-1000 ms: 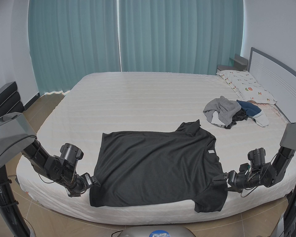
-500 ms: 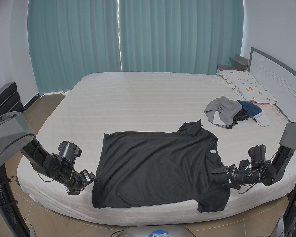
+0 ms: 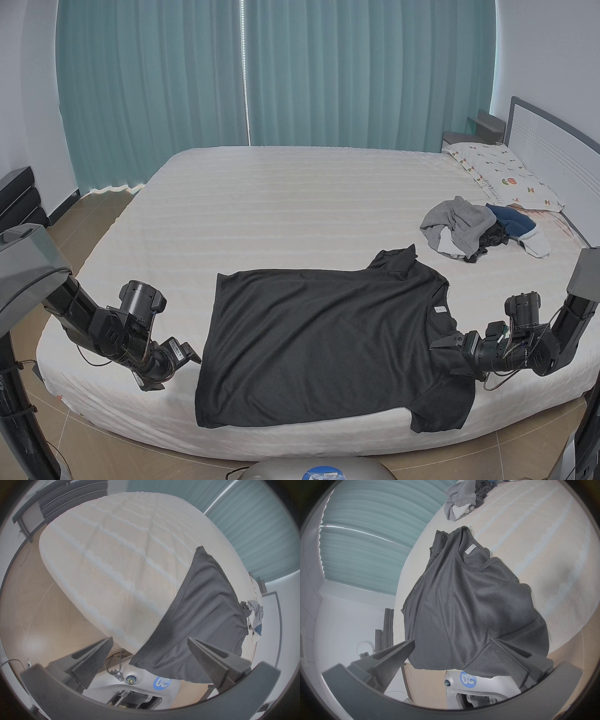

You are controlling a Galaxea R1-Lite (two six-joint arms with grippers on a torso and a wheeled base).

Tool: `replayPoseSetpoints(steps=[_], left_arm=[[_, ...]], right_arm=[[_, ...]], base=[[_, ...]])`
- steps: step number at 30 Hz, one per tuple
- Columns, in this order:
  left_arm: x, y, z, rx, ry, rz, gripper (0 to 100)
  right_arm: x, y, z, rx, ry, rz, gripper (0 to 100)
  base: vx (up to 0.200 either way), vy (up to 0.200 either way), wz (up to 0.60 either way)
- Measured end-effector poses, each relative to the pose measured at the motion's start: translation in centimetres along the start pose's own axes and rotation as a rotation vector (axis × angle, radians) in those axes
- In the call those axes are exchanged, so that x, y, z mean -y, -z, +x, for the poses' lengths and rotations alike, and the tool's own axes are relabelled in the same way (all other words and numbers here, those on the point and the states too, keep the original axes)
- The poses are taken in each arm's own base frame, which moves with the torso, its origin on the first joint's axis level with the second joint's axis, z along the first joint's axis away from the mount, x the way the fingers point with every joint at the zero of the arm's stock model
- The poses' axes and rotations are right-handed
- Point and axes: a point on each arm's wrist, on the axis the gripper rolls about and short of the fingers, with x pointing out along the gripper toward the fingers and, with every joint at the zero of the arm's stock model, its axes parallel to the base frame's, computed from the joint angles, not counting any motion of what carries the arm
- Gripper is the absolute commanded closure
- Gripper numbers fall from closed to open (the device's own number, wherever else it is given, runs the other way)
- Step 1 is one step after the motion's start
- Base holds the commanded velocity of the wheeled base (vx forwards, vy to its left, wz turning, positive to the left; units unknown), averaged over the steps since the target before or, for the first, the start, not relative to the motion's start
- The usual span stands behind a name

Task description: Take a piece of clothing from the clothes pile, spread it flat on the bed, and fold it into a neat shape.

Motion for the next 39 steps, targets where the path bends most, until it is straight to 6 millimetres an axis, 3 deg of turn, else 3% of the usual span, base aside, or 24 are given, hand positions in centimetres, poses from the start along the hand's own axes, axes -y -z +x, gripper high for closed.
replayPoseSetpoints(steps=[11, 24, 39], left_arm=[[0.8, -0.4, 0.0, 0.008, 0.034, -0.042, 0], [3.4, -2.0, 0.6, 0.052, 0.095, -0.157, 0], [3.6, -2.3, 1.7, 0.051, 0.085, -0.174, 0]], right_arm=[[-0.3, -0.4, 0.2, 0.011, -0.052, 0.037, 0], [-0.2, 0.1, 0.8, 0.106, -0.169, -0.001, 0], [0.9, 1.2, 1.3, 0.070, -0.138, 0.023, 0]], base=[[0.036, 0.000, 0.00], [0.015, 0.000, 0.00], [0.040, 0.000, 0.00]])
